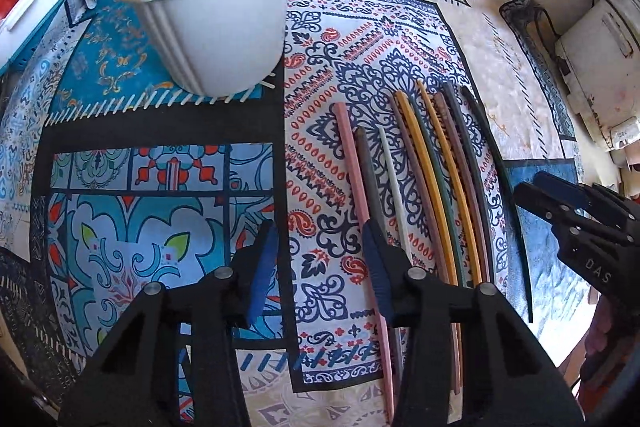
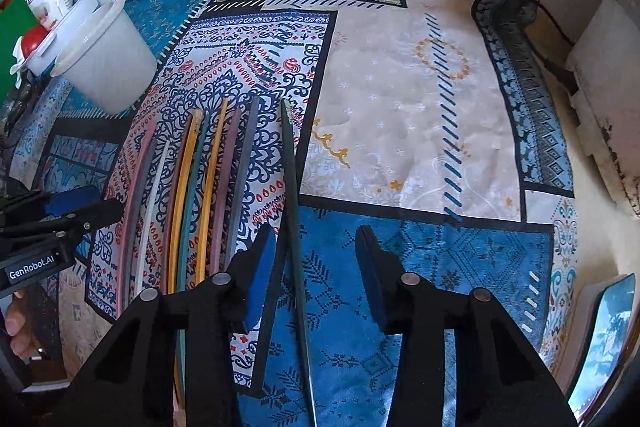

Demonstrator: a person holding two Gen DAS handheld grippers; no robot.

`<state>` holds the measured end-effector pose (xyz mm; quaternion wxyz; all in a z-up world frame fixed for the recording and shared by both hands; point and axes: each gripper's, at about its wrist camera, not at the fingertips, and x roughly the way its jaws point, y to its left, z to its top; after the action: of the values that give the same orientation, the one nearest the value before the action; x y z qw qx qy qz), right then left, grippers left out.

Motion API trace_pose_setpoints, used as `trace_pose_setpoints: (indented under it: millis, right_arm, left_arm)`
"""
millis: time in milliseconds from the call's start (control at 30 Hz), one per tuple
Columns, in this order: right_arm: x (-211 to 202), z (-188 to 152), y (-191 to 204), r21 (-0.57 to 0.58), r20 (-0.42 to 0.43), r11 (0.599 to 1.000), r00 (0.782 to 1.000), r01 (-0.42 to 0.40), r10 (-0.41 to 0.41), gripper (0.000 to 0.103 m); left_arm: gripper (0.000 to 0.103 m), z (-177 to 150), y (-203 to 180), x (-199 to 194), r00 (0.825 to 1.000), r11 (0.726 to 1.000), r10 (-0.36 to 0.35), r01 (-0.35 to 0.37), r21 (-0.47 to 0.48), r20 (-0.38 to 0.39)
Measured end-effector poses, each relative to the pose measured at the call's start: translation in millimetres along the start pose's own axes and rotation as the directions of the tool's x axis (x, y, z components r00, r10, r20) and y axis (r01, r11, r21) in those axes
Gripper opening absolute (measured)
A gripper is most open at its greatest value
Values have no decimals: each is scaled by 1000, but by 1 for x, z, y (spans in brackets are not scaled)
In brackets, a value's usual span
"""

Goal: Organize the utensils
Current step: 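Lower both tools toward the row of chopsticks on the mat, then grasp the pink chopstick with the left tool while the right tool grasps the dark green chopstick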

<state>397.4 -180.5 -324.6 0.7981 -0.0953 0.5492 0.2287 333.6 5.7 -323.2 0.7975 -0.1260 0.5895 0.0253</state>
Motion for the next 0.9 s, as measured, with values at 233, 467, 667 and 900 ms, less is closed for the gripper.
trace_pose_setpoints:
  millis: [233,467,667,900]
  right_arm:
    - [10,3,7,-41,-37,998,999,-40,39,14]
    - [14,6,11,-48,-18,998,999,-33,33,8]
    - [17,11,6,-13,-19,995,995,-95,95,6]
    - [13,7,6,-67,-34,996,997,-64,62,6]
  left_arm:
    - [35,-1,-10,3,1000,999,0,0,43,-12]
    - [18,4,-20,7,998,992,55,-55,110,6]
    - [6,13,-7,11,998,988,68,-67,136,-1]
    - [6,19,3,12,998,985,56,-49,163,-35]
